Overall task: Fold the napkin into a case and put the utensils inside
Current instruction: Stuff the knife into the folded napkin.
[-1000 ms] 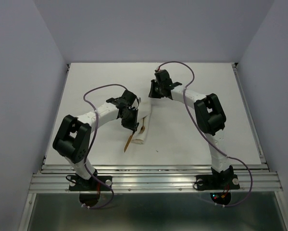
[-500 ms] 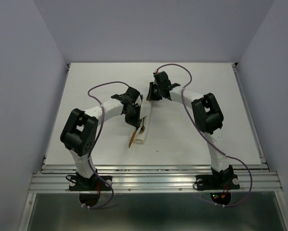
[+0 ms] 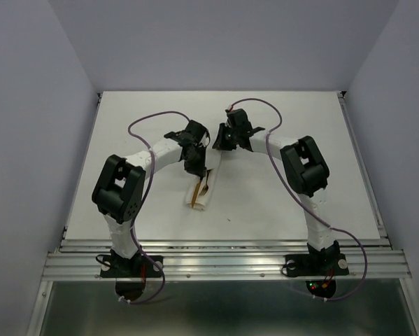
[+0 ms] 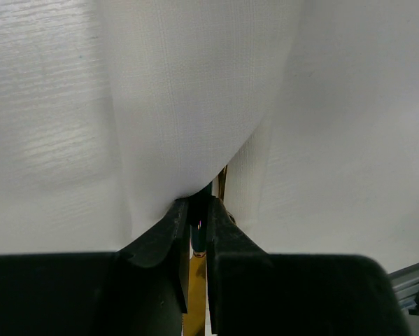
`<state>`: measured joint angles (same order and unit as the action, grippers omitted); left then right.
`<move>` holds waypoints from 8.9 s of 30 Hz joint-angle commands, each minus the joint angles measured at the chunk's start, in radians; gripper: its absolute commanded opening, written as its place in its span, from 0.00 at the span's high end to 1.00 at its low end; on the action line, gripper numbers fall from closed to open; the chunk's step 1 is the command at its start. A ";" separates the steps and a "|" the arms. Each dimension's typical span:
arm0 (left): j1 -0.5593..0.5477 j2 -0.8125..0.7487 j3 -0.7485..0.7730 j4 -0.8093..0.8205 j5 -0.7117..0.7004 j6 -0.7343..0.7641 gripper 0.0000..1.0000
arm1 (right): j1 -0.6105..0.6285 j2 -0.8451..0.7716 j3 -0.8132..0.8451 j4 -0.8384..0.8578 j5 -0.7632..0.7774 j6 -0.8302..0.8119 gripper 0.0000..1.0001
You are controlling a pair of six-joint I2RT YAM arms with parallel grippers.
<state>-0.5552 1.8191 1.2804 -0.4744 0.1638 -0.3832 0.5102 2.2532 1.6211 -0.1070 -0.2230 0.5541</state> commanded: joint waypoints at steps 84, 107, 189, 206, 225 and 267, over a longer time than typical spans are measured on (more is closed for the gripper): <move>-0.078 -0.112 -0.082 -0.158 -0.193 0.075 0.61 | 0.008 -0.084 -0.106 0.032 -0.041 0.006 0.80; -0.110 -0.093 -0.049 -0.156 -0.196 0.058 0.61 | 0.008 -0.078 -0.110 0.033 -0.042 0.006 0.80; -0.100 0.085 0.088 -0.096 -0.392 0.122 0.57 | 0.008 -0.072 -0.127 0.035 -0.064 0.003 0.81; -0.101 -0.024 0.005 -0.142 -0.362 0.093 0.48 | 0.008 -0.069 -0.133 0.040 -0.073 0.004 0.81; -0.100 -0.035 -0.067 -0.122 -0.343 0.084 0.64 | 0.008 -0.066 -0.132 0.040 -0.075 0.006 0.81; -0.100 -0.073 0.014 -0.190 -0.366 0.096 0.39 | 0.008 -0.179 -0.184 0.040 0.116 0.039 0.79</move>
<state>-0.6590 1.8591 1.2819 -0.6090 -0.2070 -0.2768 0.5121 2.1731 1.4765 -0.0494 -0.2790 0.5705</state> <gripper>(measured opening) 0.602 0.198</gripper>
